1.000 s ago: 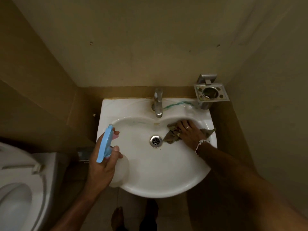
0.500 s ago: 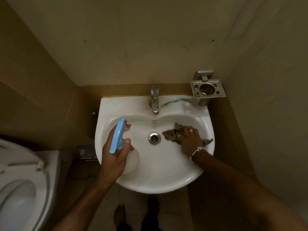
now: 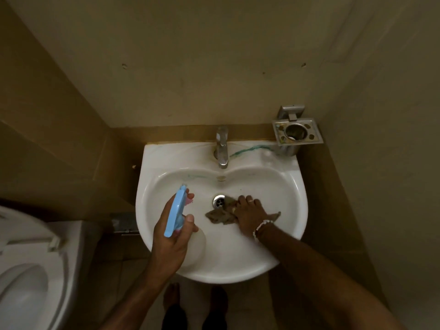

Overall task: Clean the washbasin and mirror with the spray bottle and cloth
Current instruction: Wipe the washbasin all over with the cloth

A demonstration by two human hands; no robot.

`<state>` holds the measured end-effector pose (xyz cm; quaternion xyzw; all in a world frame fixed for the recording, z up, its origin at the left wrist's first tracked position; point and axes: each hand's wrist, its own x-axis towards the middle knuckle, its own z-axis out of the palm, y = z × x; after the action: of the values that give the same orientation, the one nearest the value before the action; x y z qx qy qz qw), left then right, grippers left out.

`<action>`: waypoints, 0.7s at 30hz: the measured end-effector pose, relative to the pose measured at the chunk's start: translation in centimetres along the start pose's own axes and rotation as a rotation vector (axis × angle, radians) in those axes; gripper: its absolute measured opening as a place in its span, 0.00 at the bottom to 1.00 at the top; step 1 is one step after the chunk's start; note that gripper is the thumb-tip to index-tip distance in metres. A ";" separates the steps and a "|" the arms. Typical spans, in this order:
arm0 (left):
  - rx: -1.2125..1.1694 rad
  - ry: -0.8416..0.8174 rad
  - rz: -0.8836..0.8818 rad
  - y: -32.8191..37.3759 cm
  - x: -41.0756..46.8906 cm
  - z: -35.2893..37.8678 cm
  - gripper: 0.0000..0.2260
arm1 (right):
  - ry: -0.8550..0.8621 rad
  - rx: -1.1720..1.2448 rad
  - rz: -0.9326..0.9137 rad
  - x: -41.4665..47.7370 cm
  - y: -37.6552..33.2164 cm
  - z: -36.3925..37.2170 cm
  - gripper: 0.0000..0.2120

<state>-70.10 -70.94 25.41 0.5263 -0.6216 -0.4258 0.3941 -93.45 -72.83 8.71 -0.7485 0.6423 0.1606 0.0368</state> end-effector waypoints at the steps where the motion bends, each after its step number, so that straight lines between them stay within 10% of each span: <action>1: 0.007 -0.003 -0.006 -0.3 0.0 -0.1 0.15 | 0.033 -0.023 0.020 0.4 1.6 0.3 0.16; 12: -0.069 -0.096 -0.050 -1.6 2.1 -1.7 0.25 | 0.432 0.013 0.472 0.1 5.5 -0.2 0.20; 21: -0.032 -0.122 0.017 -3.0 4.7 -3.3 0.21 | 0.672 0.581 0.970 5.4 -1.2 -1.0 0.20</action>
<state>-66.69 -76.23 23.87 0.4878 -0.6420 -0.4636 0.3674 -91.46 -77.98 7.90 -0.3432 0.9006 -0.2635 -0.0417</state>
